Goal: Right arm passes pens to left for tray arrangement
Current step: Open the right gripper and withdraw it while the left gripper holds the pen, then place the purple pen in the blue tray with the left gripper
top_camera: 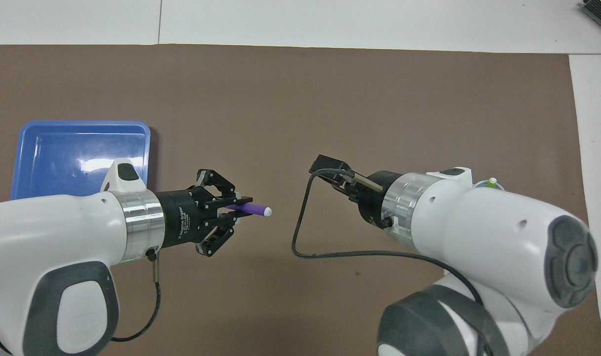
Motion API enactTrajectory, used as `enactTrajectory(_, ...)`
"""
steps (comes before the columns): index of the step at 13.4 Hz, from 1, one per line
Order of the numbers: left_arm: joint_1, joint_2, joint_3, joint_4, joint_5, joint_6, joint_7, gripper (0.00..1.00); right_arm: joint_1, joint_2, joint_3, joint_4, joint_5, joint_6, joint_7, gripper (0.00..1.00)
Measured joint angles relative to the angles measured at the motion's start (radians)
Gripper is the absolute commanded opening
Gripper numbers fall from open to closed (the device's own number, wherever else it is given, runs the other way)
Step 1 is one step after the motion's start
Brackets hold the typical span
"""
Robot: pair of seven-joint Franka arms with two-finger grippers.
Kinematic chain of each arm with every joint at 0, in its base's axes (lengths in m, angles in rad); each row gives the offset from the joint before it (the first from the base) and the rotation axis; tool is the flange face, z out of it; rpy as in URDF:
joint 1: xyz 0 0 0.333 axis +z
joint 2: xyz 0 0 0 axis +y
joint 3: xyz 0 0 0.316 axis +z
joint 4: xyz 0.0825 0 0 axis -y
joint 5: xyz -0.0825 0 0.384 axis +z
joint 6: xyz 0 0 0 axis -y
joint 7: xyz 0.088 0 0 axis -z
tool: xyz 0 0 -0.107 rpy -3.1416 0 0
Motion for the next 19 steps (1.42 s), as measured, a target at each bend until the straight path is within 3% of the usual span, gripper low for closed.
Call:
enactTrajectory(3,0.116,-0.007,0.003,0.023,0.024,-0.205,0.366,0.0,-0.108,-0.001,-0.003,0.001,-0.009,-0.104,-0.185,1.0)
enactTrajectory(6,0.223,-0.007,0.007,0.064,0.162,-0.377,0.676,0.0,-0.248,0.0,-0.006,-0.008,-0.069,-0.172,-0.462,1.0)
enactTrajectory(8,0.261,-0.007,0.007,0.071,0.254,-0.421,0.836,0.0,-0.328,0.003,-0.007,-0.022,-0.145,-0.188,-0.647,1.0)
enactTrajectory(11,0.306,-0.007,0.007,0.071,0.395,-0.435,1.041,0.0,-0.432,0.018,-0.007,-0.065,-0.204,-0.191,-0.883,0.97)
enactTrajectory(14,0.35,0.019,0.007,0.071,0.519,-0.428,1.231,0.0,-0.482,0.061,-0.006,-0.114,-0.259,-0.19,-0.982,0.69)
enactTrajectory(19,0.426,0.178,0.008,0.096,0.608,-0.295,1.379,0.0,-0.546,0.166,-0.005,-0.119,-0.344,-0.114,-1.088,0.66)
